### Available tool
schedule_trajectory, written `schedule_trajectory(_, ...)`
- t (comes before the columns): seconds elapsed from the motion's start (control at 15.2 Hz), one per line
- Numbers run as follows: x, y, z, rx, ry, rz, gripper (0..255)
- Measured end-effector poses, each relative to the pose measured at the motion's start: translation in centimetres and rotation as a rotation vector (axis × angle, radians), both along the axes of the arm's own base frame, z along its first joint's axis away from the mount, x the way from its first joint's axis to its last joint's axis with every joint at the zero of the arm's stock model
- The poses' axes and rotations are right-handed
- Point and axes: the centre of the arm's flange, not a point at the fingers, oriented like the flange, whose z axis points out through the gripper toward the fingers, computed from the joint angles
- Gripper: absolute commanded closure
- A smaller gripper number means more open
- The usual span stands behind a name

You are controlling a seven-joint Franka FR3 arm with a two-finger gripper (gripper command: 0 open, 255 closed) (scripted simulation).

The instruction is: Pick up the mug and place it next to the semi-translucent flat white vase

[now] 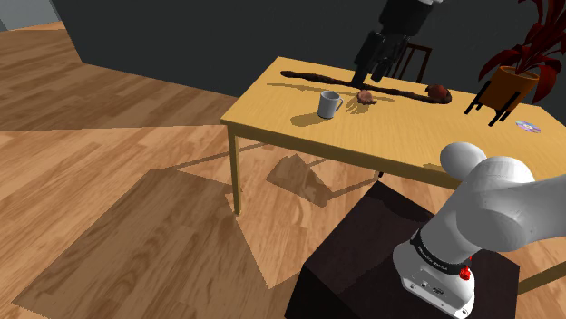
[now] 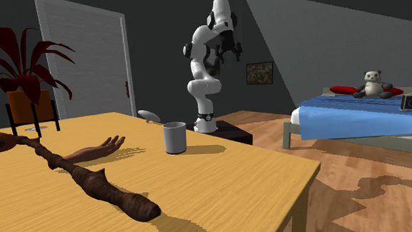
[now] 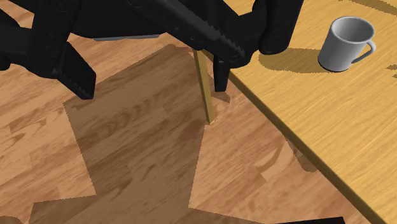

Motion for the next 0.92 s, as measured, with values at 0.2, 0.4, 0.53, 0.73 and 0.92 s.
schedule_trajectory(0.2,1.1,-1.0,-0.7,-0.005,0.005,0.0,0)
schedule_trajectory(0.4,3.3,-3.4,-2.4,-0.016,0.018,-0.001,0)
schedule_trajectory(0.53,5.0,-4.7,-3.8,-0.024,0.026,0.0,0)
schedule_trajectory(0.73,7.6,-7.2,-5.7,-0.036,0.039,0.0,0)
schedule_trajectory(0.92,9.9,-9.5,-7.7,-0.048,0.052,0.0,0)
